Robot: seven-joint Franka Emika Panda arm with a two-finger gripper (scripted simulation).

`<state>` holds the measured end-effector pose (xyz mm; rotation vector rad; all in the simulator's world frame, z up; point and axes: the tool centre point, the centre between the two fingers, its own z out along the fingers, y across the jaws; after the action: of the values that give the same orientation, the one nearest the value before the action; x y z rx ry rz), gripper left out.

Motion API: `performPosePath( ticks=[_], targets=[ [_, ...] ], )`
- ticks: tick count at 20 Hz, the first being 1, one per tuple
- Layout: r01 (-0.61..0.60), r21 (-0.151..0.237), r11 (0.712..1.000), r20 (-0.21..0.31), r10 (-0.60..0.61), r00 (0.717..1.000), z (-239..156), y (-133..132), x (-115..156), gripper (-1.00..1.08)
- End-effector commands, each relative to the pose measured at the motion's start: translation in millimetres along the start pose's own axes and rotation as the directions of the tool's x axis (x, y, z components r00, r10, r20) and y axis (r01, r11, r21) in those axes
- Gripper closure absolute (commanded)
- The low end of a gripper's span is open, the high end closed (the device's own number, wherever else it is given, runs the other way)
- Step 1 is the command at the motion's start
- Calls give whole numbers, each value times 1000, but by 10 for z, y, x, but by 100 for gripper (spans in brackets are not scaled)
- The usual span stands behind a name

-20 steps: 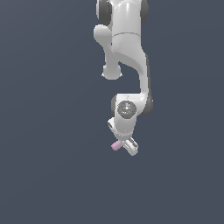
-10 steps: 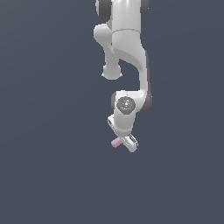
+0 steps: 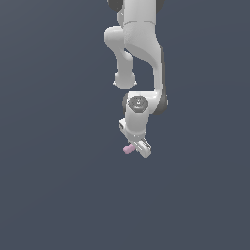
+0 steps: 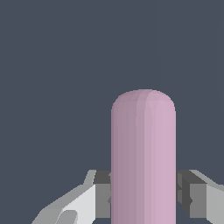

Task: Pick up the object and move it to a goal position.

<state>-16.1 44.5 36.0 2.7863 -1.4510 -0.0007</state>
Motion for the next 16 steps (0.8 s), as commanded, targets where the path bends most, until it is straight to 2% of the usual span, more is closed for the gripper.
performPosePath(
  ticks=[1, 10, 16],
  targets=[
    [0, 0, 1000, 0, 0, 1000, -55, 137, -73, 108],
    [0, 1, 1000, 0, 0, 1000, -258, 644, -344, 108],
    [0, 1, 1000, 1, 0, 1000, -363, 894, -476, 108]
  ],
)
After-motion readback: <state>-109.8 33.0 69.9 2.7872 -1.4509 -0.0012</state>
